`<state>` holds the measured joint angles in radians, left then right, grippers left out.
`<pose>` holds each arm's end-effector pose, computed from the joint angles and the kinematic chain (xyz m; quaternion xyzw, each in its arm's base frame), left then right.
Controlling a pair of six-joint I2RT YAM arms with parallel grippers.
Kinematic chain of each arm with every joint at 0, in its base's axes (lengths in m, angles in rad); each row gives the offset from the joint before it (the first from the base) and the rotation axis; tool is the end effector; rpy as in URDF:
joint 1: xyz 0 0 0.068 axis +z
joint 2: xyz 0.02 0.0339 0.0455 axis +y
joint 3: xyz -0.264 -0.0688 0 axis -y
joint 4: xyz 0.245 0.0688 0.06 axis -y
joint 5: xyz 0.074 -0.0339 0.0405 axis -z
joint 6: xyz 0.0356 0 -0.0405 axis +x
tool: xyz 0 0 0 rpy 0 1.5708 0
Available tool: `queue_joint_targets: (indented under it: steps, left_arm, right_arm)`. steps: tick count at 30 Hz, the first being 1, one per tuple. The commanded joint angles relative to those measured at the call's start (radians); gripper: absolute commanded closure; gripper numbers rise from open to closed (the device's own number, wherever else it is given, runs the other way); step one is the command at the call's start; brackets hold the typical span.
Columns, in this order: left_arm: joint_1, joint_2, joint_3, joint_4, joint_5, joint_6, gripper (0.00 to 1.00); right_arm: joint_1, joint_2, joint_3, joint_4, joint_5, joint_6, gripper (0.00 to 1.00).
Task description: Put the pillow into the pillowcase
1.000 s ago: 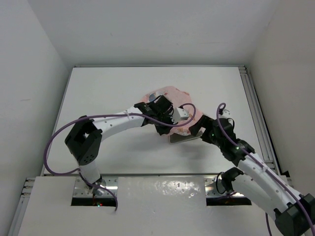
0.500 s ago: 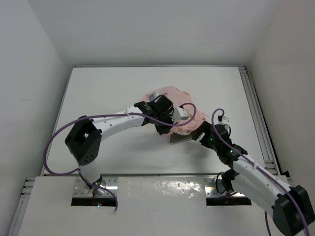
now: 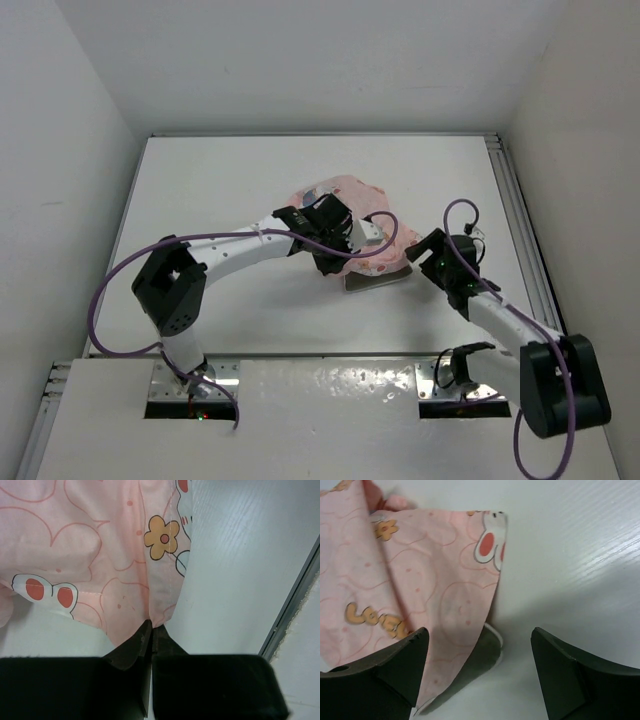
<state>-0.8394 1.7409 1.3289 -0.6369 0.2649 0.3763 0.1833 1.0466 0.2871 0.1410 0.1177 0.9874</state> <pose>0.2383 -0.2795 0.2366 0.5749 0.7667 -0.1829 0.2196 0.1934 0.0316 0.1535 0.3720 0.8059 0.2092 0.4103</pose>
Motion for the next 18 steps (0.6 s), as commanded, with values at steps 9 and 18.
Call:
queue_joint_targets:
  steps: [9,18]
  left_arm:
    - [-0.012,-0.017,0.029,-0.012,0.025,0.012,1.00]
    - [-0.007,-0.027,0.032,-0.023,0.025,0.015,1.00]
  right_arm:
    - [-0.048,0.424,0.164,0.173,-0.142,0.129,0.29]
    - [-0.077,0.566,0.103,0.393,-0.194,0.261,0.89]
